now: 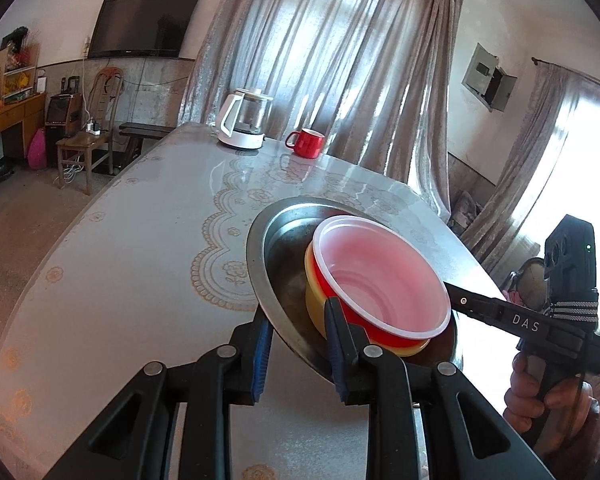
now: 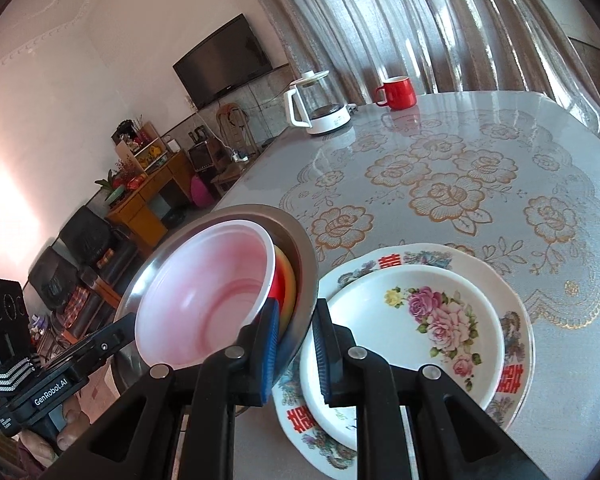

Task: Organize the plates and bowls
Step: 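Lift the steel basin with both tools and carry it over the plate stack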

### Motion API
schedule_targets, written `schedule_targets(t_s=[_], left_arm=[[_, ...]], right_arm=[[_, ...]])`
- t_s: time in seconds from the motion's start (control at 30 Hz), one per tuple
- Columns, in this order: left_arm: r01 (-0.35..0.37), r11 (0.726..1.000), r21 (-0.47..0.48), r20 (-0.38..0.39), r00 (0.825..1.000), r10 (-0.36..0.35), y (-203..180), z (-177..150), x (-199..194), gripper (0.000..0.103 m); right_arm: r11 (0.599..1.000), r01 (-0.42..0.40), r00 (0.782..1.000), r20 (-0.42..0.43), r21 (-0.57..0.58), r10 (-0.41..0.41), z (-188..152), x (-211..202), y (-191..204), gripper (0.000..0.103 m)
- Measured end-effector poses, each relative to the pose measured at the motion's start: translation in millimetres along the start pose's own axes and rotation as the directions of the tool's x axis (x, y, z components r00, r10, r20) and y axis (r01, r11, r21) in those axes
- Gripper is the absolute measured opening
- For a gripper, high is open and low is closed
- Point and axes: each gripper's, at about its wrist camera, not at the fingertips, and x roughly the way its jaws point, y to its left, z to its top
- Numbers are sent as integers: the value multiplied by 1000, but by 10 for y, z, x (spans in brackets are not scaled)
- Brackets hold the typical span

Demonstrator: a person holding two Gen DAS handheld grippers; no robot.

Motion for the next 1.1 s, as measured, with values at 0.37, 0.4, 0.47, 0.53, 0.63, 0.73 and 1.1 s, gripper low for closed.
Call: schedule_targets(t_s=[0.37,0.4,0.47,0.53,0.63,0.73,1.1], left_arm=[[109,992,68,-82,991,-103,-529,9,294,27],[117,990,75,-91,990,-110,-570,1,323,28],[132,988,80,-110,986,-122,-629,-2,388,28],[143,987,79,-128,983,-132,-676,-25,446,28],[154,986,65,-154,978,-142,-701,-47,517,28],[163,985,52,-176,973,-152,-689,-82,573,28],[162,986,46,-223,963,-148,-669,-181,718,28]], right_arm=[[992,105,992,56,76,-109,-55,-487,-444,16],[990,114,991,56,85,-119,-72,-518,-485,16],[986,129,989,55,103,-135,-103,-574,-556,16],[982,144,987,52,119,-151,-129,-619,-619,16],[978,160,985,48,134,-168,-151,-642,-687,16],[975,169,984,39,141,-176,-170,-629,-756,16],[968,184,983,-12,168,-184,-266,-506,-900,16]])
